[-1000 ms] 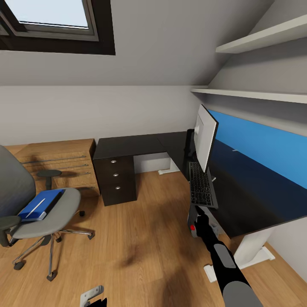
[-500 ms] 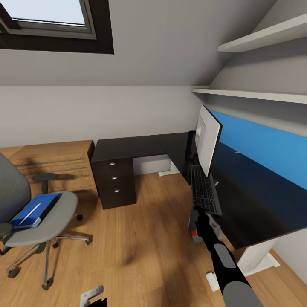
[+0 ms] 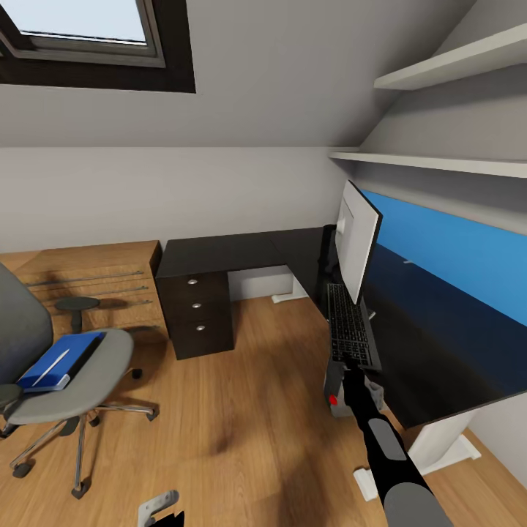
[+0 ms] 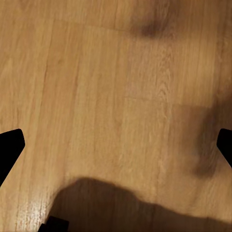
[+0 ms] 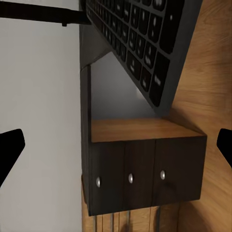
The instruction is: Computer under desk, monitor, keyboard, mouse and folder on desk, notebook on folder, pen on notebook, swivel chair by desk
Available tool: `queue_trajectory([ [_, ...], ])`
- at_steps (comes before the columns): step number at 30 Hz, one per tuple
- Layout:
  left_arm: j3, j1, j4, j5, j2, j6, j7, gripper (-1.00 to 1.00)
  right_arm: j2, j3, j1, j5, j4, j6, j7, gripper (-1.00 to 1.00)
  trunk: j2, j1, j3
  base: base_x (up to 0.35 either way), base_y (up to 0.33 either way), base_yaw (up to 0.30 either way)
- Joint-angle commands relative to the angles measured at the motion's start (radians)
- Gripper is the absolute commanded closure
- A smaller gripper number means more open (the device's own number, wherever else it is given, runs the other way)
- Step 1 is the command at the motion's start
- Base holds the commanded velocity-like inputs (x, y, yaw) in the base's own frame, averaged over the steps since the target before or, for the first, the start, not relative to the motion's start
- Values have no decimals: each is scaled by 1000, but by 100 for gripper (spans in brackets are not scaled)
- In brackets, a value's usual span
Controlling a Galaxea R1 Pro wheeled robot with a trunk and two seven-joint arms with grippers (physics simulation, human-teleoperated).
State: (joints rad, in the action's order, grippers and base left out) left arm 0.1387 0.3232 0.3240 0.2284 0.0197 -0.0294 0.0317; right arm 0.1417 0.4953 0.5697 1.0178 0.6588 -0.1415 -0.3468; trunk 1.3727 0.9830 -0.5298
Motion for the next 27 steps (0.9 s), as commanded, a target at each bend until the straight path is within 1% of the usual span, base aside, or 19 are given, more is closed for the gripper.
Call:
queue_trajectory([
  [1,-1,0,0,9,1,-3,2,-100,1,6,1,10,0,-9,-4,-100,1,0,-1,0,0,0],
  [8,-1,0,0,9,2,-3,2,-100,1,8,1,11,1,-7,-4,-100,1,0,-1,0,0,0],
  [16,-1,0,0,9,2,-3,2,-100,1,26,1,11,1,-7,-3,-100,1,0,-1,0,0,0],
  [24,-1,0,0,9,2,-3,2,-100,1,31,1,11,0,-7,-4,-100,1,0,-1,0,0,0],
  [27,-1,0,0,9,2,-3,1,-100,1,32,1,11,-1,-7,-4,-100,22,11,-10,0,0,0],
])
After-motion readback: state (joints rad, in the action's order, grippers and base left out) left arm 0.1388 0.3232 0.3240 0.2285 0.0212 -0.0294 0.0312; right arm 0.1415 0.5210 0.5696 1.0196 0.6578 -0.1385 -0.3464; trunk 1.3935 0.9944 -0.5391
